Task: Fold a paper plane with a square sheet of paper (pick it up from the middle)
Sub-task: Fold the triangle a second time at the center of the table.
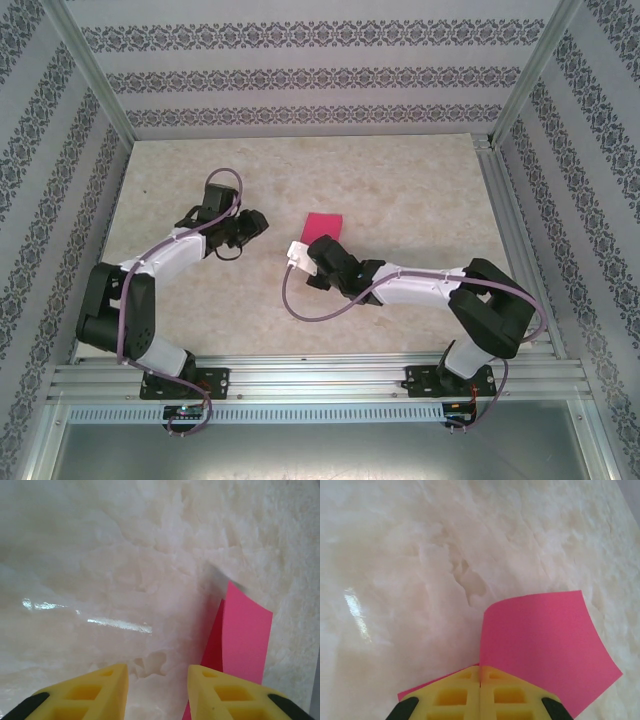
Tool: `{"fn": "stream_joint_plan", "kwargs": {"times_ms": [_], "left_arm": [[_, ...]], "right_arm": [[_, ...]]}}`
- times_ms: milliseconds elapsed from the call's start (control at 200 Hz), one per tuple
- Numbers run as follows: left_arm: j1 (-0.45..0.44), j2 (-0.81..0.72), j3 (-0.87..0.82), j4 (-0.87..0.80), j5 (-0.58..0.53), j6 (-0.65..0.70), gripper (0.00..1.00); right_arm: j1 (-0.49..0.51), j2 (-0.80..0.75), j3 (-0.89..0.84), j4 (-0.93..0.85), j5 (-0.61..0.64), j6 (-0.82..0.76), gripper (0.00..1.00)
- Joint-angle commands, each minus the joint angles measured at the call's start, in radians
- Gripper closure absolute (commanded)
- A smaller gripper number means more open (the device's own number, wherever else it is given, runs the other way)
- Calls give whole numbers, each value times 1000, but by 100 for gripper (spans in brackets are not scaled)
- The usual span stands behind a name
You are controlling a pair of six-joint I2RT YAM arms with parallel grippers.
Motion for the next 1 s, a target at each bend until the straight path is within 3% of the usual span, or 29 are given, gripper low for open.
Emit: {"fn": "stream_joint_plan", "kwargs": {"times_ms": [0,110,270,425,644,759,829,914,994], "left_arm": [[23,-47,4,-45,-32,-16,62],[27,-68,8,-69,-50,-10,62],[35,-113,37,-133,-105,10,62],[62,-209,68,-204,-164,22,60],[79,-337,100,-268,-233,32,52],[79,-354,103,-260,-211,44,50],[78,-346,106,-251,-179,46,50],[80,-327,101,-224,-133,41,49],[79,-304,103,-206,-99,40,49]], "right_arm": [[35,-12,-52,188,-15,-135,100],[33,-45,-47,230,18,-175,99],[27,-119,22,183,-61,-101,99],[22,-132,10,254,-95,-38,98],[-20,-105,-40,379,-150,178,97],[-48,-76,-126,502,-116,226,97],[-62,-95,-177,581,-19,253,98],[-74,-119,-190,496,-45,270,97],[-76,-123,-231,486,44,250,98]]}}
